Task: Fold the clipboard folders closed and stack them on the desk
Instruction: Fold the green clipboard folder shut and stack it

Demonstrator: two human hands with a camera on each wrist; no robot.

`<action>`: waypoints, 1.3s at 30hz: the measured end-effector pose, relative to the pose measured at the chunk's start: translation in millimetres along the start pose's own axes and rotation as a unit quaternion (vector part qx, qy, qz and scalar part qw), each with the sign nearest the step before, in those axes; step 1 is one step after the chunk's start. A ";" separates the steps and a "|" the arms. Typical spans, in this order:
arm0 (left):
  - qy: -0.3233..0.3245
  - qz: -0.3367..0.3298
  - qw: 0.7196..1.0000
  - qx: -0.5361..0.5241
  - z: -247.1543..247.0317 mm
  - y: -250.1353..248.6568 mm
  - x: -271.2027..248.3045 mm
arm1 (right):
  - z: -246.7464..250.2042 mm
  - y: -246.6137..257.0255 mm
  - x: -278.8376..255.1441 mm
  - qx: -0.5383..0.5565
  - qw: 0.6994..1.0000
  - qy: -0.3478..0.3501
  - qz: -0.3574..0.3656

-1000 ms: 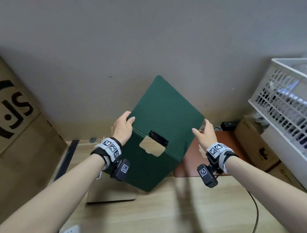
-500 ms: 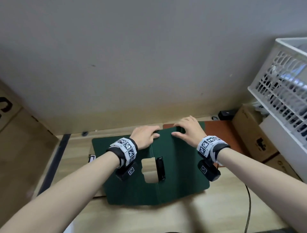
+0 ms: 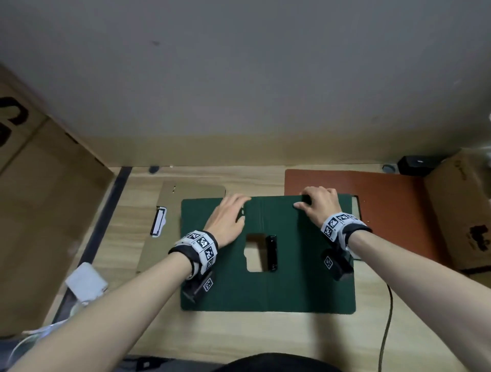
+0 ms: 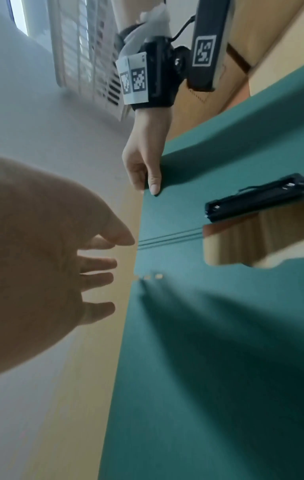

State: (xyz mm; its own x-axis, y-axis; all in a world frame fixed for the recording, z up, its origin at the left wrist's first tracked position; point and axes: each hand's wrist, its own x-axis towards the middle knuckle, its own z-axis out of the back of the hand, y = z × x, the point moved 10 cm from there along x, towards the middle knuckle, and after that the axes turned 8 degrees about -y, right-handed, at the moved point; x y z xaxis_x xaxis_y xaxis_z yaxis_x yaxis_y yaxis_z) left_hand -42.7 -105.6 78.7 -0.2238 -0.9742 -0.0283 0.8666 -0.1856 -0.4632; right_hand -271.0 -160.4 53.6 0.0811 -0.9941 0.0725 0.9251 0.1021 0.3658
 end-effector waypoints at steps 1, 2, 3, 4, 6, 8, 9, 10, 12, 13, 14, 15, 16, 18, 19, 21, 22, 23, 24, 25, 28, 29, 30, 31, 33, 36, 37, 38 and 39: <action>0.021 0.025 0.999 0.003 -9.9 15.1 -7.9 | -10.7 -4.8 4.4 -0.006 1.000 0.009 -0.005; 0.044 0.051 0.998 0.006 -20.4 29.9 -16.6 | -21.2 -8.9 8.1 -0.011 1.000 0.019 -0.008; 0.071 0.077 0.994 0.010 -32.1 44.5 -26.0 | -32.4 -13.2 11.3 -0.016 0.999 0.031 -0.011; 0.098 0.101 0.990 0.013 -43.5 57.0 -35.8 | -43.6 -17.0 13.8 -0.022 0.999 0.043 -0.012; 0.149 0.145 0.978 0.013 -65.9 78.4 -55.1 | -63.3 -23.6 18.0 -0.028 0.998 0.064 -0.013; 0.198 0.184 0.963 0.013 -87.3 96.0 -73.5 | -80.3 -28.8 21.6 -0.032 0.996 0.079 -0.010; 0.219 0.196 0.956 0.015 -97.4 103.2 -81.2 | -87.9 -31.1 22.9 -0.037 0.995 0.088 -0.008; 0.238 0.199 0.950 0.020 -106.5 108.5 -87.7 | -95.1 -33.6 23.7 -0.044 0.994 0.096 -0.008; 0.269 0.190 0.943 0.046 -120.9 114.8 -95.9 | -107.7 -38.2 24.3 -0.051 0.992 0.112 -0.008; 0.280 0.179 0.941 0.066 -126.0 116.4 -96.9 | -113.5 -40.6 24.4 -0.049 0.992 0.117 -0.007; 0.288 0.170 0.939 0.085 -128.4 116.4 -96.2 | -117.9 -43.2 24.2 -0.046 0.992 0.118 -0.007; 0.295 0.165 0.936 0.101 -130.0 116.6 -94.8 | -121.9 -45.8 23.6 -0.041 0.992 0.119 -0.010; 0.302 0.163 0.933 0.112 -130.2 116.1 -93.1 | -125.2 -48.2 22.8 -0.037 0.992 0.119 -0.013; 0.318 0.163 0.926 0.124 -130.3 115.2 -90.5 | -130.2 -51.4 18.9 -0.034 0.992 0.117 -0.017; 0.325 0.164 0.922 0.131 -129.5 115.3 -89.5 | -131.7 -52.0 16.8 -0.032 0.993 0.113 -0.018; 0.337 0.166 0.915 0.146 -128.8 114.9 -88.3 | -132.2 -50.3 11.0 -0.028 0.994 0.106 -0.016; 0.341 0.165 0.913 0.152 -129.1 113.8 -87.9 | -132.2 -48.6 7.0 -0.026 0.994 0.104 -0.014; 0.342 0.164 0.912 0.158 -129.5 112.6 -87.6 | -132.5 -46.9 1.9 -0.025 0.994 0.106 -0.012; 0.342 0.163 0.911 0.164 -129.6 110.8 -87.4 | -133.3 -44.9 -3.8 -0.023 0.993 0.112 -0.010; 0.341 0.163 0.910 0.170 -129.3 109.2 -87.0 | -134.5 -43.3 -10.6 -0.022 0.993 0.120 -0.007; 0.339 0.158 0.909 0.183 -127.7 104.8 -85.3 | -137.7 -42.5 -33.0 -0.022 0.988 0.150 -0.007; 0.341 0.154 0.909 0.184 -127.5 103.4 -84.7 | -138.0 -43.0 -40.8 -0.025 0.987 0.159 -0.007; 0.341 0.150 0.910 0.185 -127.7 102.3 -83.7 | -138.2 -43.7 -49.2 -0.029 0.985 0.168 -0.006; 0.341 0.146 0.910 0.185 -128.2 101.9 -83.1 | -138.3 -44.3 -58.2 -0.034 0.984 0.176 -0.005; 0.340 0.143 0.911 0.185 -129.9 102.5 -83.3 | -138.1 -45.2 -78.7 -0.043 0.982 0.187 -0.002; 0.333 0.137 0.915 0.183 -131.8 102.8 -85.1 | -139.8 -44.0 -111.0 -0.047 0.980 0.195 0.005; 0.327 0.135 0.918 0.180 -132.3 103.2 -85.7 | -141.3 -42.4 -121.6 -0.048 0.979 0.199 0.009; 0.321 0.133 0.922 0.174 -132.7 104.3 -86.3 | -143.1 -39.9 -131.9 -0.049 0.978 0.203 0.012; 0.315 0.131 0.926 0.164 -133.5 106.3 -87.5 | -144.5 -36.5 -141.2 -0.052 0.977 0.206 0.015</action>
State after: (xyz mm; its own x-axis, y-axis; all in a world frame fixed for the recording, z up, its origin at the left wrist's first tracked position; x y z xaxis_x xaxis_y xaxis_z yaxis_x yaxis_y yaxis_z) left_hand 9.4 -23.0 -86.3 -0.1132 -0.7418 -0.6610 0.9936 -0.0830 -0.0771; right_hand -262.7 -29.2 -104.0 0.2310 -0.9240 -0.3049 0.9508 0.1480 0.2721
